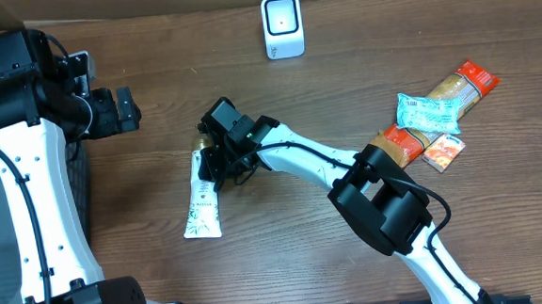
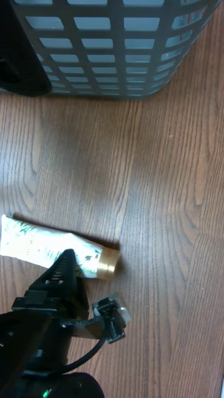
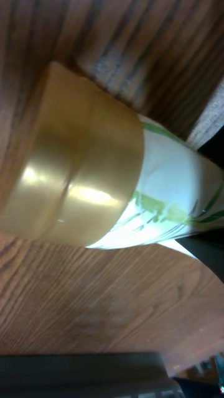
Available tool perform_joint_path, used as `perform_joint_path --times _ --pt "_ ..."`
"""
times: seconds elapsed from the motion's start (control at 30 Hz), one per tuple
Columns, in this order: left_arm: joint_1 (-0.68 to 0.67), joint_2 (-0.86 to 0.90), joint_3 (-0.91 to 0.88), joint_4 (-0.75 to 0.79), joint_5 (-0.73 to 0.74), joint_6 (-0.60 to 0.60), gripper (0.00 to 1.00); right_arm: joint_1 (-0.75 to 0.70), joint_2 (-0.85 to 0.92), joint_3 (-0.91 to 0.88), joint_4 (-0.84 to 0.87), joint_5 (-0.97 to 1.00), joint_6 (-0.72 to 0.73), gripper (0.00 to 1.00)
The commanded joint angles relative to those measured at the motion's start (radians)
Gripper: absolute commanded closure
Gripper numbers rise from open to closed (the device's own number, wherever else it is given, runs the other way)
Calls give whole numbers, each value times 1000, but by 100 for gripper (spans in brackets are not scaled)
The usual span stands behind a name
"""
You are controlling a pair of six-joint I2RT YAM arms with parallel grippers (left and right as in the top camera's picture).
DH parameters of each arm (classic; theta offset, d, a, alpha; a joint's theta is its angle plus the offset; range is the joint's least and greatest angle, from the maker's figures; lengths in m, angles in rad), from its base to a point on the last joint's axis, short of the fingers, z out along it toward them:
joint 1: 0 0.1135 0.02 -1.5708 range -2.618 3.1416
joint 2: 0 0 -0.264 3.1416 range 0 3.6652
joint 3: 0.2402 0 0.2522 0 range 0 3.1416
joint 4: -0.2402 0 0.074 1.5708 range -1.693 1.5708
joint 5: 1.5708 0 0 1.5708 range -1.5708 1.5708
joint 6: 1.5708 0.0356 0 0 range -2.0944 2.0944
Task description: Scan the item barcode
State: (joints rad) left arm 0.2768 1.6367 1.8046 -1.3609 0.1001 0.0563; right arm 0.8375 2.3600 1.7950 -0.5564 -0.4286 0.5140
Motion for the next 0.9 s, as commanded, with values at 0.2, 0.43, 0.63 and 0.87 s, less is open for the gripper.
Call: perform_joint_path --times 0.2,0.43,0.63,0.87 --pt "-2 -4 13 4 1 15 0 -84 -12 21 -226 -22 -23 90" --pt "-2 -4 13 4 1 15 0 -157 -100 24 -468 -17 -312 90" --pt "-2 -4 13 4 1 15 0 -171 -101 -10 -598 -8 -440 90" --pt "-2 -4 13 4 1 15 0 -190 -111 -20 -631 13 -440 89"
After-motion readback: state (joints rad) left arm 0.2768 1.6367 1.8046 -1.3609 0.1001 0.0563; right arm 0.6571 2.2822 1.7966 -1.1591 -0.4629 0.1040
